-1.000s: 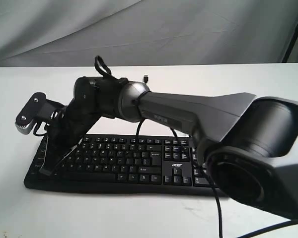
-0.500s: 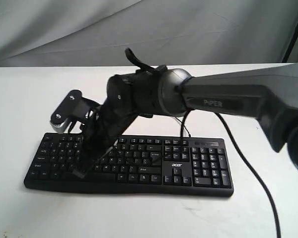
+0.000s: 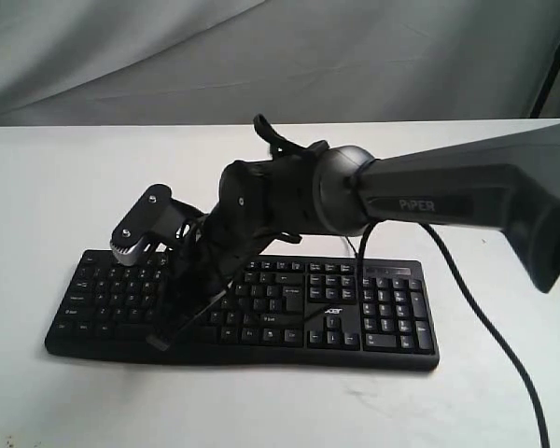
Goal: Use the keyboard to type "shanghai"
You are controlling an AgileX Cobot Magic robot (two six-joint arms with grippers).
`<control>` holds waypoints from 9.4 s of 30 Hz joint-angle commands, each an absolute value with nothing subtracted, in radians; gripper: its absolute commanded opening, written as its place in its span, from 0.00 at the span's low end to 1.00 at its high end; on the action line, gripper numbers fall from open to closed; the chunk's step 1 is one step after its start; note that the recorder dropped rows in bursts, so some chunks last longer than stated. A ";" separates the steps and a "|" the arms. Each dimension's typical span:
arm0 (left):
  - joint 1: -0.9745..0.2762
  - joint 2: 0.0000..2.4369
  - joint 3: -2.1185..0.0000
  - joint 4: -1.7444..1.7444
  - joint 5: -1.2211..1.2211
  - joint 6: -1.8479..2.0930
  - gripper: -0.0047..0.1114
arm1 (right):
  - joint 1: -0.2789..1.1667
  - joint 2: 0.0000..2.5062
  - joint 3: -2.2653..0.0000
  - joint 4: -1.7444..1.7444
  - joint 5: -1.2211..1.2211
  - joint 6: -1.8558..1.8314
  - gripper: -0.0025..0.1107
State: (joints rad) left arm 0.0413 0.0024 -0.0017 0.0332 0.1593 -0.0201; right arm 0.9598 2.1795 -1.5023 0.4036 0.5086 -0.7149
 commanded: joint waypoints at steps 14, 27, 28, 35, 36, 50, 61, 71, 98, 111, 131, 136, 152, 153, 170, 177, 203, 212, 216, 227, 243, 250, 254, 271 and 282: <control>0.035 0.000 0.000 0.033 0.153 -0.023 0.04 | 0.958 2.190 -1.479 0.452 0.484 -0.755 0.02; 0.035 0.000 0.000 0.033 0.153 -0.023 0.04 | 0.965 2.227 -1.612 0.454 0.492 -0.784 0.02; 0.035 0.000 0.000 0.033 0.153 -0.023 0.04 | 0.965 2.237 -1.625 0.454 0.497 -0.784 0.02; 0.035 0.000 0.000 0.033 0.153 -0.023 0.04 | 0.966 2.261 -1.649 0.446 0.532 -0.784 0.02; 0.035 0.000 0.000 0.033 0.153 -0.023 0.04 | 0.966 2.261 -1.649 0.444 0.532 -0.782 0.02; 0.035 0.000 0.000 0.033 0.153 -0.023 0.04 | 0.964 2.301 -1.649 0.432 0.512 -0.778 0.02; 0.035 0.000 0.000 0.033 0.153 -0.023 0.04 | 0.956 2.228 -1.649 0.362 0.541 -0.721 0.02; 0.035 0.000 0.000 0.033 0.153 -0.023 0.04 | 0.938 2.226 -1.594 0.358 0.542 -0.698 0.02; 0.035 0.000 0.000 0.033 0.153 -0.023 0.04 | 0.946 2.251 -1.623 0.376 0.536 -0.707 0.02; 0.035 0.000 0.000 0.033 0.153 -0.023 0.04 | 1.025 2.466 -2.066 0.359 0.683 -0.714 0.02; 0.035 0.000 0.000 0.033 0.153 -0.023 0.04 | 1.025 2.538 -2.131 0.395 0.717 -0.732 0.02; 0.035 0.000 0.000 0.033 0.153 -0.023 0.04 | 1.025 2.544 -2.131 0.399 0.724 -0.732 0.02; 0.035 0.000 0.000 0.033 0.153 -0.023 0.04 | 1.003 2.440 -2.131 0.225 0.891 -0.619 0.02; 0.035 0.000 0.000 0.033 0.153 -0.023 0.04 | 0.993 2.432 -2.120 0.228 0.907 -0.615 0.02; 0.035 0.000 0.000 0.033 0.153 -0.023 0.04 | 0.844 2.146 -1.489 0.462 0.522 -0.785 0.02; 0.035 0.000 0.000 0.033 0.153 -0.023 0.04 | 0.840 2.156 -1.486 0.603 0.504 -0.946 0.02; 0.035 0.000 0.000 0.033 0.153 -0.023 0.04 | 0.840 2.194 -1.486 0.587 0.515 -0.958 0.02; 0.035 0.000 0.000 0.033 0.153 -0.023 0.04 | 0.840 2.194 -1.486 0.575 0.515 -0.958 0.02; 0.035 0.000 0.000 0.033 0.153 -0.023 0.04 | 0.840 2.196 -1.486 0.575 0.515 -0.958 0.02; 0.035 0.000 0.000 0.033 0.153 -0.023 0.04 | 0.840 2.187 -1.486 0.574 0.517 -0.956 0.02; 0.035 0.000 0.000 0.033 0.153 -0.023 0.04 | 0.840 2.038 -1.422 0.535 0.524 -0.954 0.02; 0.035 0.000 0.000 0.033 0.153 -0.023 0.04 | 0.838 1.631 -1.082 0.568 0.279 -0.954 0.02; 0.035 0.000 0.000 0.033 0.153 -0.023 0.04 | 0.838 1.401 -0.959 0.591 0.213 -0.951 0.02; 0.035 0.000 0.000 0.033 0.153 -0.023 0.04 | 0.761 1.256 -0.973 0.673 0.079 -0.697 0.02; 0.035 0.000 0.000 0.033 0.153 -0.023 0.04 | 0.336 0.895 -0.668 0.623 0.117 -0.491 0.02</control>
State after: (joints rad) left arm 0.0413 0.0024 -0.0017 0.0332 0.1593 -0.0201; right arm 0.4385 1.0148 -0.7642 0.6541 0.1136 -0.5079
